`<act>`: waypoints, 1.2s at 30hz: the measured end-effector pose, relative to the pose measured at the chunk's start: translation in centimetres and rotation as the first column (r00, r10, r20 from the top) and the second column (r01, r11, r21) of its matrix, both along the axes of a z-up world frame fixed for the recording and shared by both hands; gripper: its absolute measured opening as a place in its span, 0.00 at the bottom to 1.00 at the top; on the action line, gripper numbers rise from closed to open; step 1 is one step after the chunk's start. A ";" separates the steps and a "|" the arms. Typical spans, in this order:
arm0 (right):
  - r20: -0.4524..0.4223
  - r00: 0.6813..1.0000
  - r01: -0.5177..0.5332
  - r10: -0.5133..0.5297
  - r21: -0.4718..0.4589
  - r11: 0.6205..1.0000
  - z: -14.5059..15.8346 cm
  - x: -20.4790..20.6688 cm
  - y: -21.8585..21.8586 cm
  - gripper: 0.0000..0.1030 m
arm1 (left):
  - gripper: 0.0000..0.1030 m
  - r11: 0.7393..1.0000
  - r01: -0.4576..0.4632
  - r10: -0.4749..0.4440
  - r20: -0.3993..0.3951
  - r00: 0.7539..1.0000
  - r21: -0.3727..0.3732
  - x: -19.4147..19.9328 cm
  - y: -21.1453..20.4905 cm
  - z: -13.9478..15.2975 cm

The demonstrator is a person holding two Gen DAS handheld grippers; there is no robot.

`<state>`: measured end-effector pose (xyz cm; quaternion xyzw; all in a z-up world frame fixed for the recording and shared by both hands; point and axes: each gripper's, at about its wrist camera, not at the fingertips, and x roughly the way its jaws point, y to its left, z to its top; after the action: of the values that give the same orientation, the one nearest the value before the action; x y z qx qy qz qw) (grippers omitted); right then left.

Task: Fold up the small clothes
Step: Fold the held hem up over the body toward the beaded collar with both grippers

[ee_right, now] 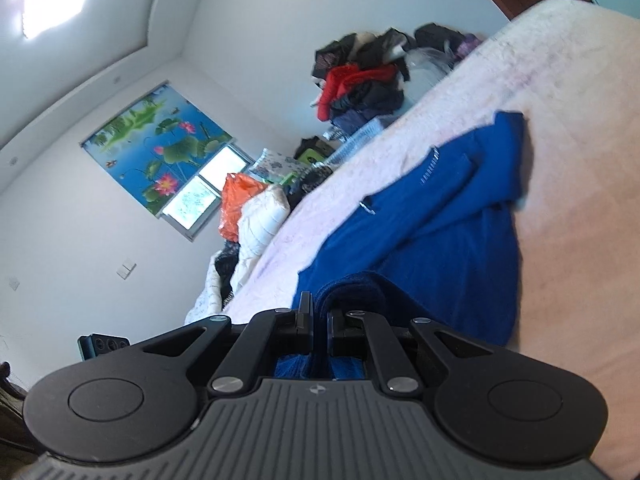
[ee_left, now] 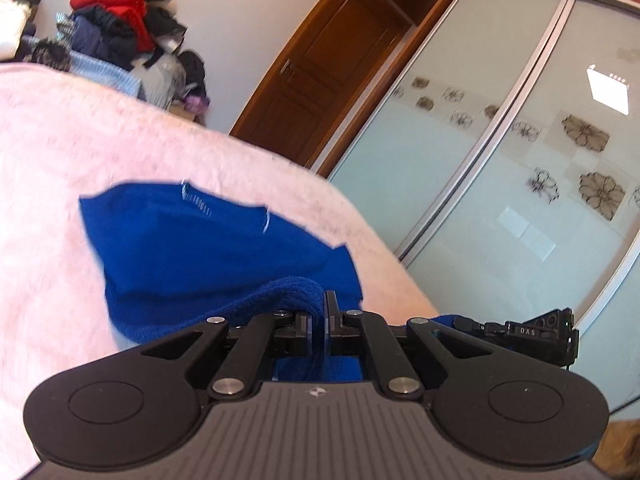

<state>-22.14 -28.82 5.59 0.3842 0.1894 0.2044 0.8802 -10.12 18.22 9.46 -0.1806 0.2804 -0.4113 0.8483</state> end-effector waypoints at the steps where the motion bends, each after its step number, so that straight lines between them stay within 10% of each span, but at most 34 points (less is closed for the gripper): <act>1: 0.014 1.000 0.002 -0.002 -0.001 1.000 0.4 0.3 -0.1 0.10 | 0.05 1.000 -0.009 0.009 0.010 1.000 -0.003 0.3 -0.2 0.3; 36: 0.049 0.977 0.205 -0.205 0.013 0.979 1.5 14.9 -3.9 0.10 | 0.05 0.980 -0.191 0.190 0.015 0.982 0.059 13.7 -5.2 1.4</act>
<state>-7.21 -32.67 7.07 0.3998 0.1259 0.1227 0.8996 3.58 13.05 10.90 -0.1790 0.2704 -0.3204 0.8900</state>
